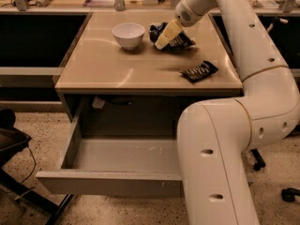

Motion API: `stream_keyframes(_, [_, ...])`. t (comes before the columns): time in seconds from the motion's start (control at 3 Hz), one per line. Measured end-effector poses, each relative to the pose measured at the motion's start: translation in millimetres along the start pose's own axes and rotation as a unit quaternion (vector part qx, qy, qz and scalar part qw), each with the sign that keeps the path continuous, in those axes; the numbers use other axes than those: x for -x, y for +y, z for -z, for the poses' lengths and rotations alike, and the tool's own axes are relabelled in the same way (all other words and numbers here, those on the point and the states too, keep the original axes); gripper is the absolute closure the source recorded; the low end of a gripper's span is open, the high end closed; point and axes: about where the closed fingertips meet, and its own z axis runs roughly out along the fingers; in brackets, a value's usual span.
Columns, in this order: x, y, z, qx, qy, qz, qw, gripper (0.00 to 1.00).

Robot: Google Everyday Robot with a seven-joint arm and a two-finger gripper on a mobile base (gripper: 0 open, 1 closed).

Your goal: Place blue chip bag into top drawer

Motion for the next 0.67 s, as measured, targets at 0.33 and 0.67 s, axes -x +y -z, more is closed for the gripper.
stream_keyframes(0.33, [-3,5,-19,0.009,0.014,0.009,0.9998,0.0])
stream_keyframes(0.67, [-15,7,-49,0.018,0.036,0.004,0.9992,0.0])
